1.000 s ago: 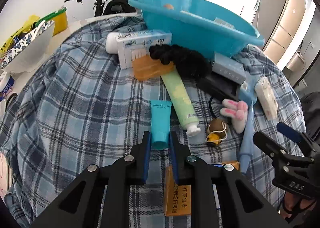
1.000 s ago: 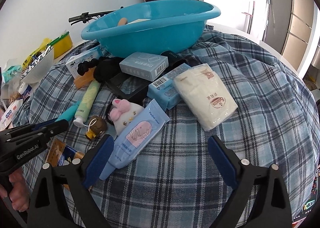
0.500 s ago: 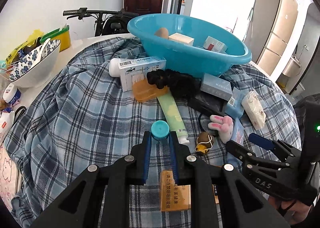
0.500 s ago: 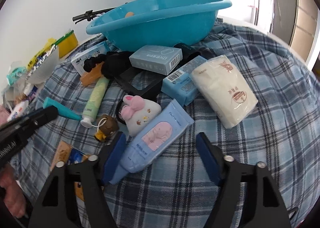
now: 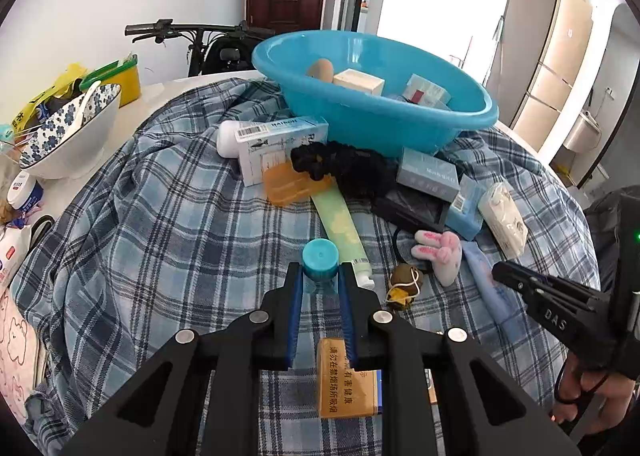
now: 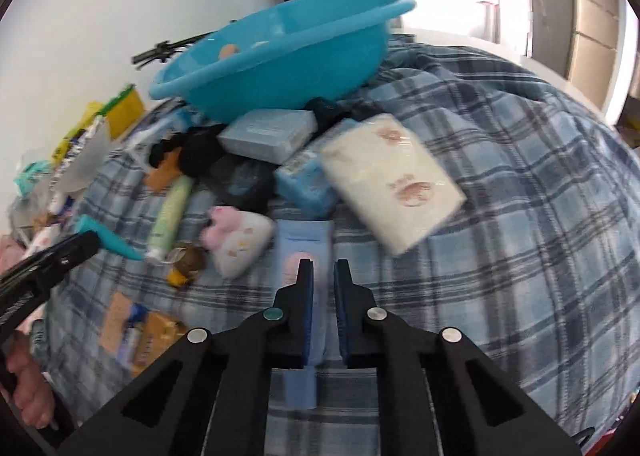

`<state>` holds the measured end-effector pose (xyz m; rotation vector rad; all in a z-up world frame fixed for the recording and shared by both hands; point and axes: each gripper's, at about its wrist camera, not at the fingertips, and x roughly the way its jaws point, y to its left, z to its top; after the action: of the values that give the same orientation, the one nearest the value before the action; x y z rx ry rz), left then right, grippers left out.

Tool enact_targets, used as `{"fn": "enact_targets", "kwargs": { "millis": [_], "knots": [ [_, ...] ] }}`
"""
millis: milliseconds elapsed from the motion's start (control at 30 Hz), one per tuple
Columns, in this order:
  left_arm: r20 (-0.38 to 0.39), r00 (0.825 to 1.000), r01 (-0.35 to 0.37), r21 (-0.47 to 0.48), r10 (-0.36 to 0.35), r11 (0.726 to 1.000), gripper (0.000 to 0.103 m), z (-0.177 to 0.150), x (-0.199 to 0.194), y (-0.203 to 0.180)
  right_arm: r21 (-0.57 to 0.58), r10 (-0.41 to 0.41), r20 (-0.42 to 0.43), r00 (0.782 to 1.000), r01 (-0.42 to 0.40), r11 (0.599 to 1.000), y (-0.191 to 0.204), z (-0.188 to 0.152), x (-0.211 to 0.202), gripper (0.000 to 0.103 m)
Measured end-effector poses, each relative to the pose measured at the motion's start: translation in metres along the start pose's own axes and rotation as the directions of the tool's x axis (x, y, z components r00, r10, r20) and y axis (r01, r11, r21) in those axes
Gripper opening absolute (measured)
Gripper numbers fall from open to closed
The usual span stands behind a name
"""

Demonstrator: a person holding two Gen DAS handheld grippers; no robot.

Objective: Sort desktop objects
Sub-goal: 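Grasp the teal tube with the left gripper while the right gripper grasps the light blue tube, then hold the teal tube with the left gripper while the right gripper holds the blue tube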

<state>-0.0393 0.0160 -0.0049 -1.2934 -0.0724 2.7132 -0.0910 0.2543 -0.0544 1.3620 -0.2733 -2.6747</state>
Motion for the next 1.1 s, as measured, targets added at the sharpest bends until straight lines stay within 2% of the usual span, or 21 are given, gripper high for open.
{"fn": "enact_targets", "kwargs": {
  "millis": [100, 200, 367, 533, 567, 667, 700, 800, 933, 1100],
  "knots": [
    [-0.001, 1.000, 0.006, 0.006, -0.006, 1.000, 0.019, -0.001, 0.000, -0.003, 0.006, 0.009, -0.007, 1.000, -0.009, 1.000, -0.004, -0.001, -0.001, 0.010],
    [0.003, 1.000, 0.007, 0.009, -0.007, 1.000, 0.019, -0.001, -0.001, -0.005, 0.011, 0.054, -0.005, 0.999, -0.053, 0.999, -0.003, -0.001, -0.004, 0.010],
    [-0.005, 1.000, 0.006, 0.004, -0.006, 1.000, 0.019, -0.001, 0.000, -0.003, -0.035, 0.065, -0.014, 0.998, -0.066, 0.997, 0.009, -0.004, -0.002, 0.012],
    [-0.006, 1.000, 0.007, 0.003, -0.007, 1.000, 0.019, -0.001, 0.000, -0.002, -0.020, 0.077, -0.017, 0.997, -0.077, 0.997, 0.008, -0.005, -0.002, 0.013],
    [-0.005, 1.000, 0.008, 0.005, -0.008, 1.000, 0.019, -0.001, 0.000, -0.002, -0.012, 0.091, -0.022, 0.996, -0.091, 0.996, 0.007, -0.005, -0.002, 0.016],
    [-0.007, 1.000, 0.007, 0.002, -0.007, 1.000, 0.019, -0.001, 0.000, -0.002, 0.010, 0.119, -0.033, 0.992, -0.119, 0.993, 0.004, -0.005, -0.001, 0.038],
    [-0.008, 1.000, 0.007, 0.001, -0.007, 1.000, 0.019, -0.002, 0.000, -0.002, 0.013, 0.121, -0.032, 0.992, -0.121, 0.993, 0.004, -0.005, 0.000, 0.040],
    [-0.011, 1.000, 0.006, 0.001, -0.006, 1.000, 0.019, -0.003, 0.000, -0.002, 0.026, 0.108, -0.016, 0.994, -0.107, 0.994, 0.002, -0.007, 0.000, 0.040],
    [-0.013, 1.000, 0.006, -0.002, -0.006, 1.000, 0.019, -0.004, 0.001, -0.002, -0.027, 0.082, -0.015, 0.997, -0.083, 0.996, 0.008, -0.007, 0.001, 0.039],
    [-0.013, 1.000, 0.006, 0.004, -0.006, 1.000, 0.019, -0.004, 0.000, -0.002, -0.058, 0.077, -0.010, 0.997, -0.078, 0.995, 0.013, -0.009, 0.002, 0.025]
  ]
}}
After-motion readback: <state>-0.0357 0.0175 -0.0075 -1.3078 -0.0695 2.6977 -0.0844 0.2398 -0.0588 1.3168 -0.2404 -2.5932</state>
